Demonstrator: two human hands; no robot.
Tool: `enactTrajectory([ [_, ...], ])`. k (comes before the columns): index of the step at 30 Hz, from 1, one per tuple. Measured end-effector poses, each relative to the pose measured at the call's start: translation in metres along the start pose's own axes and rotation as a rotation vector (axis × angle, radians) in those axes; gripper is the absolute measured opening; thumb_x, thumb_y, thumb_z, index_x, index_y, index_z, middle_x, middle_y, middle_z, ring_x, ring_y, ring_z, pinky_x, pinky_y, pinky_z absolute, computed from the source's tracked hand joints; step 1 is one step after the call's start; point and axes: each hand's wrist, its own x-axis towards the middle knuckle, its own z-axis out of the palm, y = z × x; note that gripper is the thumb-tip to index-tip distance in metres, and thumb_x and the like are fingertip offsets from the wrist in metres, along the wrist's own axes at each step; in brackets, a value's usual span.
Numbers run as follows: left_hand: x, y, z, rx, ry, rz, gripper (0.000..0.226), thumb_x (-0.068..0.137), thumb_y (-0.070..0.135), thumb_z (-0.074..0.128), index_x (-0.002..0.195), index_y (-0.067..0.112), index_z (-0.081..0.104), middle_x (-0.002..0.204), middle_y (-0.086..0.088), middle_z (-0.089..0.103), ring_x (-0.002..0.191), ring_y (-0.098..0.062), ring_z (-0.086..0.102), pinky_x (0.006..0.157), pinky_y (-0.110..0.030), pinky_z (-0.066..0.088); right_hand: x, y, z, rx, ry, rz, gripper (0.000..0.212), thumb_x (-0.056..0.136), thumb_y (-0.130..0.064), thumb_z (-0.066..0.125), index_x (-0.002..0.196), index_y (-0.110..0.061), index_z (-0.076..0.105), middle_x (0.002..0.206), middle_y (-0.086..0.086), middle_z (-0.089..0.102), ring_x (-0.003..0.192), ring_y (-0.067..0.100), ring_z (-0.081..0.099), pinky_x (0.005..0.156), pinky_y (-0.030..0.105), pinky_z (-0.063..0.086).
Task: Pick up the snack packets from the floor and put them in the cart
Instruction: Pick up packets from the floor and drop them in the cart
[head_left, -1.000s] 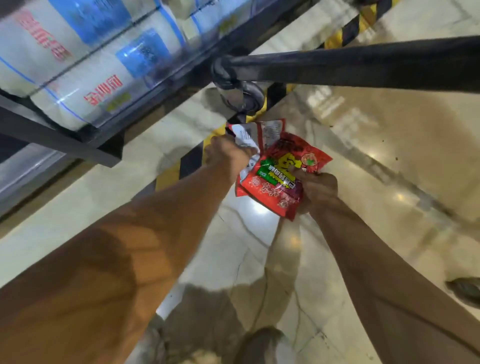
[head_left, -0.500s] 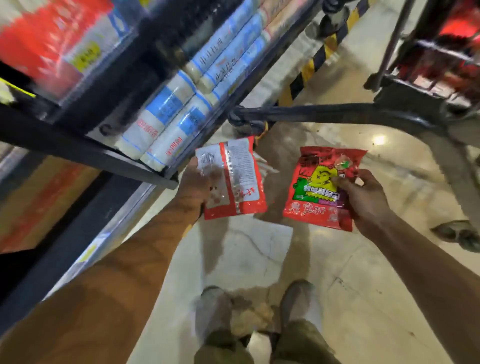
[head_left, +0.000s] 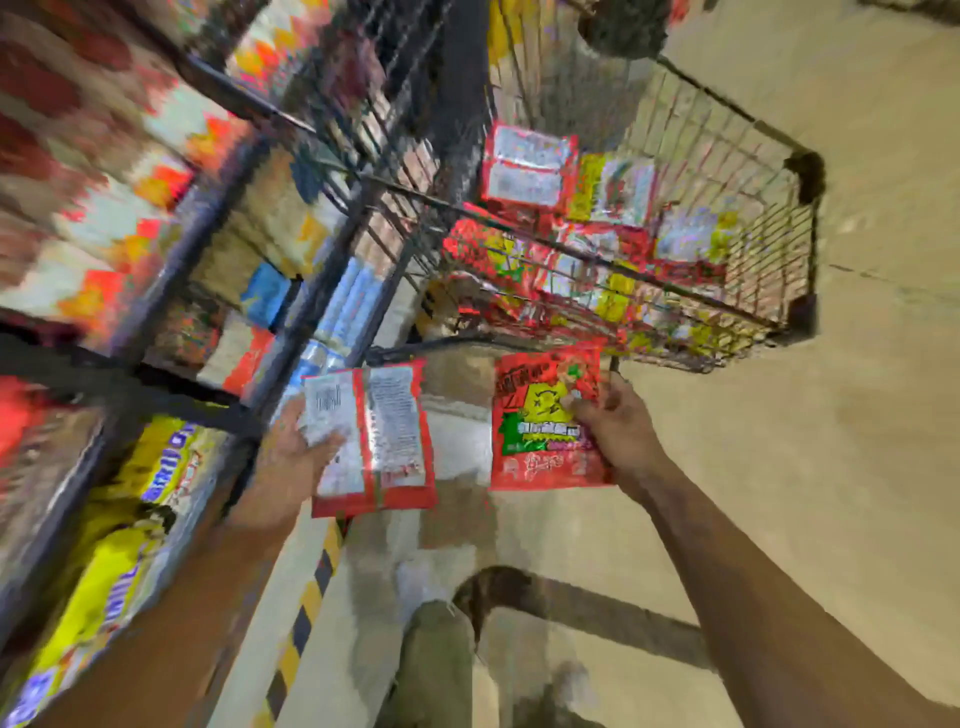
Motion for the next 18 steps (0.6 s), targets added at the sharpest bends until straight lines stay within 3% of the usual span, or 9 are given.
enactTrajectory([
  [2,-0.042,0.048,0.010,0.011,-0.032,0.050,0.044,0.096,-0.007,0.064,0.138,0.001,0.053,0.133,-0.024,0.065,0.101,-0.020,0.072,0.092,-0.042,0.060,-0.047,-0.040,-0.024,0.024,0.040,-0.059,0.027,0.091,0.001,0.073,0.113,-0.013,0.064,0.088,-0.001,0.080,0.074,0.014,0.075,0.063,0.029,0.060],
  [4,-0.083,0.088,0.019,0.001,-0.041,0.091,0.043,0.095,-0.006,0.065,0.136,0.004,0.056,0.130,-0.024,0.067,0.101,-0.022,0.071,0.088,-0.040,0.062,-0.093,-0.071,-0.052,0.072,0.082,-0.122,0.028,0.090,-0.001,0.075,0.111,-0.018,0.066,0.096,0.004,0.080,0.081,0.021,0.076,0.070,0.037,0.062],
  [6,-0.126,0.125,0.030,-0.022,-0.041,0.143,0.037,0.095,-0.008,0.062,0.128,0.008,0.059,0.119,-0.019,0.071,0.088,-0.013,0.073,0.077,-0.031,0.064,-0.137,-0.096,-0.079,0.112,0.099,-0.189,0.029,0.090,-0.002,0.076,0.111,-0.020,0.066,0.103,0.010,0.079,0.090,0.028,0.076,0.080,0.044,0.063],
  [10,-0.220,0.174,0.056,-0.024,-0.042,0.221,0.043,0.097,-0.011,0.057,0.136,0.007,0.053,0.112,-0.008,0.073,0.089,-0.017,0.072,0.085,-0.042,0.062,-0.227,-0.123,-0.136,0.165,0.123,-0.282,0.028,0.091,-0.001,0.074,0.114,-0.016,0.065,0.100,0.006,0.080,0.088,0.023,0.076,0.080,0.042,0.063],
  [13,-0.290,0.204,0.081,-0.057,-0.036,0.277,0.041,0.098,-0.011,0.057,0.135,0.005,0.053,0.112,-0.007,0.073,0.083,-0.009,0.075,0.079,-0.034,0.064,-0.297,-0.136,-0.183,0.175,0.147,-0.341,0.033,0.090,-0.005,0.076,0.118,-0.010,0.060,0.102,0.011,0.079,0.085,0.024,0.076,0.080,0.044,0.062],
  [15,-0.332,0.222,0.098,-0.072,-0.039,0.298,0.037,0.098,-0.009,0.058,0.126,0.015,0.058,0.118,-0.015,0.071,0.090,-0.016,0.075,0.083,-0.042,0.064,-0.343,-0.144,-0.214,0.174,0.162,-0.390,0.034,0.090,-0.006,0.077,0.118,-0.012,0.059,0.106,0.016,0.078,0.087,0.028,0.076,0.081,0.045,0.063],
  [18,-0.376,0.245,0.122,-0.076,-0.064,0.310,0.039,0.098,-0.005,0.063,0.117,0.030,0.065,0.125,-0.015,0.072,0.114,-0.042,0.068,0.098,-0.065,0.053,-0.395,-0.154,-0.260,0.214,0.183,-0.449,0.037,0.091,-0.004,0.076,0.122,-0.011,0.056,0.107,0.020,0.077,0.088,0.032,0.077,0.077,0.045,0.063],
])
